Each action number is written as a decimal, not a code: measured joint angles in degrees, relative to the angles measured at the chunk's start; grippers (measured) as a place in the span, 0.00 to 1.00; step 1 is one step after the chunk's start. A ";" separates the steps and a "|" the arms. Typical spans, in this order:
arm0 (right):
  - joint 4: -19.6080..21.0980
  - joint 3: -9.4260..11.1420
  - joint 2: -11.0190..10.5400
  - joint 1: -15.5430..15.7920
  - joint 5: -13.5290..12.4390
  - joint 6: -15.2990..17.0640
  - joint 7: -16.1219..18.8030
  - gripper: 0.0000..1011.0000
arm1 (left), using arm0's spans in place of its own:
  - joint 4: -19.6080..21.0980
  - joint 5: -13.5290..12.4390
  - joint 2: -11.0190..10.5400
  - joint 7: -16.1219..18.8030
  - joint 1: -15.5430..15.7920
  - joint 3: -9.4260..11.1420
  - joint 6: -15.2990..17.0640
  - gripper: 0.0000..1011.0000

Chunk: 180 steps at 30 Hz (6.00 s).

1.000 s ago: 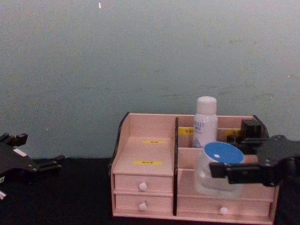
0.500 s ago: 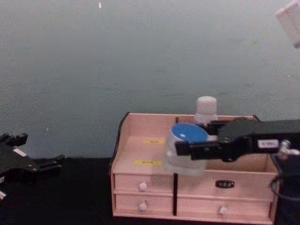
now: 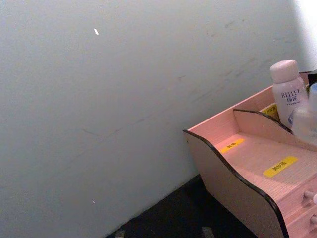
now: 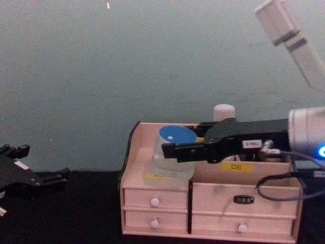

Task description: Pick up the facial cleanser and watermelon frost from the table and place them into the tiered storage box.

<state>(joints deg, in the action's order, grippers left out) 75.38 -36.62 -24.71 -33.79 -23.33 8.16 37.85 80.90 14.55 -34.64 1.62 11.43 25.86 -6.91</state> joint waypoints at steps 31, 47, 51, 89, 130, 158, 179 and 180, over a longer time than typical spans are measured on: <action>-17.62 -0.70 10.21 -8.76 4.25 0.59 -1.73 0.72 | 0.00 0.00 0.00 0.00 0.00 0.00 0.00 0.99; -20.01 0.06 11.38 -9.34 4.95 1.03 -2.39 0.72 | 0.00 0.00 0.00 0.00 0.00 0.00 0.00 0.99; -19.92 0.01 11.35 -9.35 4.92 1.03 -2.36 0.72 | 0.00 0.00 0.00 0.00 0.00 0.00 0.00 0.99; -3.58 4.36 4.61 -1.50 2.31 0.05 -3.28 0.99 | 0.00 0.00 0.00 0.00 0.00 0.00 0.00 0.99; 11.60 20.39 0.15 27.15 9.73 -2.58 -49.79 0.99 | 0.00 0.00 0.00 0.00 0.00 0.00 0.00 0.99; 6.04 18.05 3.41 24.89 15.83 -3.74 -53.78 0.99 | 0.00 0.00 0.00 0.00 0.00 0.00 0.00 0.99; 6.24 18.12 3.31 24.99 15.62 -3.74 -53.71 0.99 | 0.01 0.00 0.00 0.00 0.00 0.00 0.00 0.99; 6.24 18.12 3.31 24.99 15.62 -3.74 -53.71 0.99 | 0.00 0.00 0.00 0.00 0.00 0.00 0.00 0.99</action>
<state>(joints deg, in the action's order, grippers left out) 81.62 -18.49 -21.41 -8.80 -7.72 4.42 -15.86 80.90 14.55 -34.65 1.62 11.43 25.86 -6.91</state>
